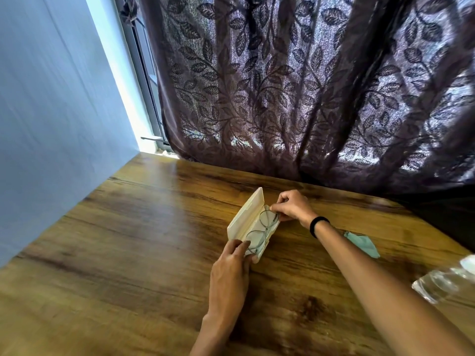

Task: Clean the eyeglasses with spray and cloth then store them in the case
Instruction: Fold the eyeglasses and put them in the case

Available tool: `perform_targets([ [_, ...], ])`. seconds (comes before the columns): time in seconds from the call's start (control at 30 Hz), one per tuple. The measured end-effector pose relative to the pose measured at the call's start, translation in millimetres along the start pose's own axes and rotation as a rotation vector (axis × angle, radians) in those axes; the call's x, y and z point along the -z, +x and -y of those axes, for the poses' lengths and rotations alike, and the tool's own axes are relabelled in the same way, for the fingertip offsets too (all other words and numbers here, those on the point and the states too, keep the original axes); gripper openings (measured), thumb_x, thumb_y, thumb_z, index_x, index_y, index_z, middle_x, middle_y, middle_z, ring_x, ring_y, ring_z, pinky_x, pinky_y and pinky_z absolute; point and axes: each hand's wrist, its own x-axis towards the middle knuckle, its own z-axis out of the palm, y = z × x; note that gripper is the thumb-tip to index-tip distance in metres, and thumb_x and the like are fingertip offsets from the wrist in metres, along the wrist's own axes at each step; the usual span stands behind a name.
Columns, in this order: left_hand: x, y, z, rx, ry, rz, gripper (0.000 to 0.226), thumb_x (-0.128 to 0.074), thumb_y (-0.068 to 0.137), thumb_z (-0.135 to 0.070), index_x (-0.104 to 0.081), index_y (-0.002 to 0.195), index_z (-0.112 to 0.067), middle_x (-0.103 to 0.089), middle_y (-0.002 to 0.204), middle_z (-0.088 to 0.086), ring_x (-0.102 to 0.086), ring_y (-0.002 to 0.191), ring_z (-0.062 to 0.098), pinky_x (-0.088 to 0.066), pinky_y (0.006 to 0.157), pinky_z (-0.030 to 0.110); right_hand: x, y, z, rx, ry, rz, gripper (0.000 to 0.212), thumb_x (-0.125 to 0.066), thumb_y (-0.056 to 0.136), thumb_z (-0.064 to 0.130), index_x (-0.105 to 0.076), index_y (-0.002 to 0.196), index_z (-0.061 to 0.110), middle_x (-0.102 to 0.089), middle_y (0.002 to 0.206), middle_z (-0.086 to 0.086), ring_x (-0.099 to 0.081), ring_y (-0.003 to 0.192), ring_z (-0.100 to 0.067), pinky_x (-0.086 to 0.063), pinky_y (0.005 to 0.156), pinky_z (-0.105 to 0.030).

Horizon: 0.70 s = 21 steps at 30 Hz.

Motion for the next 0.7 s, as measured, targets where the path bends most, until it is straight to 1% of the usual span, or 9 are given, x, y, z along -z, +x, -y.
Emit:
perform_targets([
  [0.07, 2, 0, 0, -0.014, 0.002, 0.013, 0.031, -0.064, 0.085, -0.020, -0.063, 0.115, -0.016, -0.062, 0.116, -0.004, -0.064, 0.094, 0.009, -0.048, 0.081, 0.016, 0, 1, 0, -0.005, -0.017, 0.004, 0.023, -0.072, 0.075, 0.006, -0.053, 0.062, 0.009, -0.060, 0.068, -0.005, -0.064, 0.073, -0.019, -0.059, 0.068, -0.038],
  [0.17, 5, 1, 1, -0.031, 0.030, 0.027, 0.028, -0.060, 0.088, -0.017, -0.063, 0.116, -0.016, -0.061, 0.117, -0.004, -0.065, 0.093, 0.011, -0.053, 0.077, 0.023, -1, 3, -2, 0.003, -0.032, 0.006, 0.024, -0.073, 0.074, 0.004, -0.054, 0.060, 0.010, -0.058, 0.064, -0.004, -0.061, 0.064, -0.016, -0.059, 0.064, -0.036],
  [0.27, 8, 1, 1, -0.035, 0.046, 0.055, 0.028, -0.056, 0.090, -0.014, -0.062, 0.117, -0.013, -0.058, 0.120, 0.000, -0.065, 0.090, 0.012, -0.054, 0.075, 0.024, -1, 4, -3, 0.001, -0.050, -0.004, 0.024, -0.074, 0.073, 0.003, -0.054, 0.061, 0.010, -0.059, 0.062, -0.004, -0.062, 0.061, -0.017, -0.059, 0.064, -0.039],
  [0.43, 10, 2, 2, -0.038, 0.026, 0.086, 0.028, -0.052, 0.093, -0.016, -0.060, 0.119, -0.012, -0.053, 0.124, -0.001, -0.062, 0.094, 0.010, -0.049, 0.081, 0.018, -2, 2, -2, -0.007, -0.039, -0.022, 0.024, -0.074, 0.073, 0.004, -0.055, 0.060, 0.010, -0.060, 0.066, -0.005, -0.064, 0.067, -0.020, -0.059, 0.062, -0.037],
  [0.57, 11, 2, 3, -0.035, 0.026, 0.087, 0.029, -0.052, 0.093, -0.017, -0.060, 0.121, -0.012, -0.052, 0.126, 0.000, -0.061, 0.098, 0.012, -0.049, 0.084, 0.019, -3, -1, -1, -0.016, 0.011, -0.041, 0.023, -0.073, 0.074, 0.003, -0.055, 0.061, 0.008, -0.063, 0.075, -0.011, -0.064, 0.074, -0.023, -0.059, 0.066, -0.038],
  [0.63, 11, 3, 3, -0.025, 0.027, 0.091, 0.031, -0.052, 0.092, -0.017, -0.058, 0.123, -0.013, -0.050, 0.129, 0.000, -0.060, 0.103, 0.012, -0.047, 0.087, 0.019, -2, -3, -1, -0.010, 0.058, -0.048, 0.023, -0.073, 0.075, 0.003, -0.055, 0.062, 0.007, -0.064, 0.080, -0.015, -0.064, 0.074, -0.023, -0.059, 0.067, -0.037],
  [0.7, 11, 3, 3, -0.017, 0.025, 0.097, 0.033, -0.052, 0.092, -0.019, -0.057, 0.124, -0.013, -0.049, 0.131, 0.000, -0.059, 0.106, 0.012, -0.046, 0.090, 0.020, -1, -4, 0, -0.001, 0.098, -0.052, 0.020, -0.073, 0.075, 0.004, -0.056, 0.064, 0.005, -0.064, 0.081, -0.016, -0.062, 0.070, -0.022, -0.058, 0.067, -0.036],
])
